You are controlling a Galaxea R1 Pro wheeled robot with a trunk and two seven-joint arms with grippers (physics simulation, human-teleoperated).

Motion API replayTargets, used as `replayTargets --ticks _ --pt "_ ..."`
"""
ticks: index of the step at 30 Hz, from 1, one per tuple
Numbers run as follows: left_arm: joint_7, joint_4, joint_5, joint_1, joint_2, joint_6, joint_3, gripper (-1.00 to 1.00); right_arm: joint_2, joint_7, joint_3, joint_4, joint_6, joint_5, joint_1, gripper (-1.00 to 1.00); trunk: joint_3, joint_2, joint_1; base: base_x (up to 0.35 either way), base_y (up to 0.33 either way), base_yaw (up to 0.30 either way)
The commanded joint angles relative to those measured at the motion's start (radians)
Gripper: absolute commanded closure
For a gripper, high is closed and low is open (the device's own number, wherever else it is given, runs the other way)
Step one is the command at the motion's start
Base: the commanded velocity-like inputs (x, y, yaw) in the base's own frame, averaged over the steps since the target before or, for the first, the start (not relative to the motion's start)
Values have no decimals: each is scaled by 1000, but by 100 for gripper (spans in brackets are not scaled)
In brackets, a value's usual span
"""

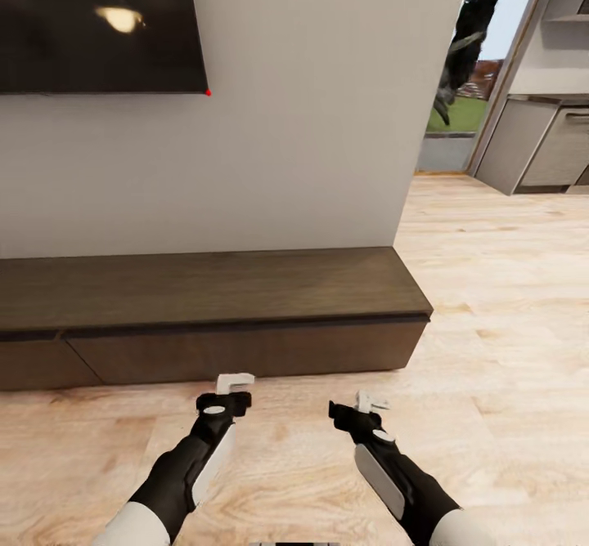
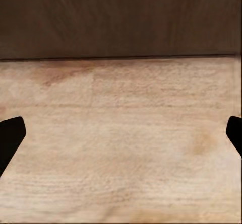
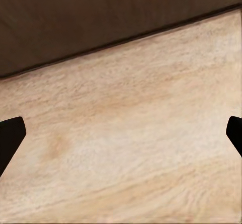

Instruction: Place each of the two pumpkins and all three candles from the living room inside a cabinet in the living room (use any cabinet), then make sure every cabinet is closed, and position the cauldron so it is next to a table in the living room.

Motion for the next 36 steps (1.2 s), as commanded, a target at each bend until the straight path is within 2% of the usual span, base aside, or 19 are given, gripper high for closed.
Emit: replayTargets --ticks 1,3,4,8,13,15,18,22,29,32,33,36 --pt "9 -26 19 -1 1 41 -1 -100 0 -8 -10 -12 27 -5 -1 -100 -1 0 0 -14 0 0" --pt "9 -105 56 -1 1 173 23 -100 2 -11 -53 -42 113 -5 -1 -100 -1 0 0 -7 0 0" --pt "9 -143 80 -1 1 244 55 -100 2 -12 -76 -57 165 -5 -1 -100 -1 0 0 -3 0 0" --pt "10 -179 102 -1 1 342 134 -100 3 -15 -98 -101 256 -5 -1 -100 -1 0 0 -1 0 0" --pt "10 -188 107 -1 0 465 194 -100 3 -20 -104 -136 361 -6 -1 -100 -1 0 0 0 0 0" --pt "8 -195 109 -2 -1 538 265 -100 3 -28 -121 -146 417 -6 -1 -100 5 14 -8 0 0 0" --pt "8 -197 109 -2 -1 562 316 -100 4 -30 -133 -178 447 1 -1 -100 15 35 -19 0 0 0" --pt "8 -196 114 -3 -4 569 333 -100 5 -30 -132 -221 458 7 -1 -100 27 63 -35 0 0 0" --pt "7 -183 115 -5 -4 570 337 -100 6 -35 -132 -242 519 11 -1 -100 49 112 -61 0 0 0" --pt "9 -175 115 -5 -3 570 337 -100 8 -72 -136 -245 531 3 0 -100 59 133 -73 0 0 0" --pt "9 -174 115 -5 -3 570 337 -100 10 -95 -136 -244 557 -4 -1 -100 62 140 -77 0 0 -27" --pt "9 -173 115 -5 -3 570 337 -100 9 -99 -137 -252 584 -6 -1 -100 72 161 -88 0 0 -14"
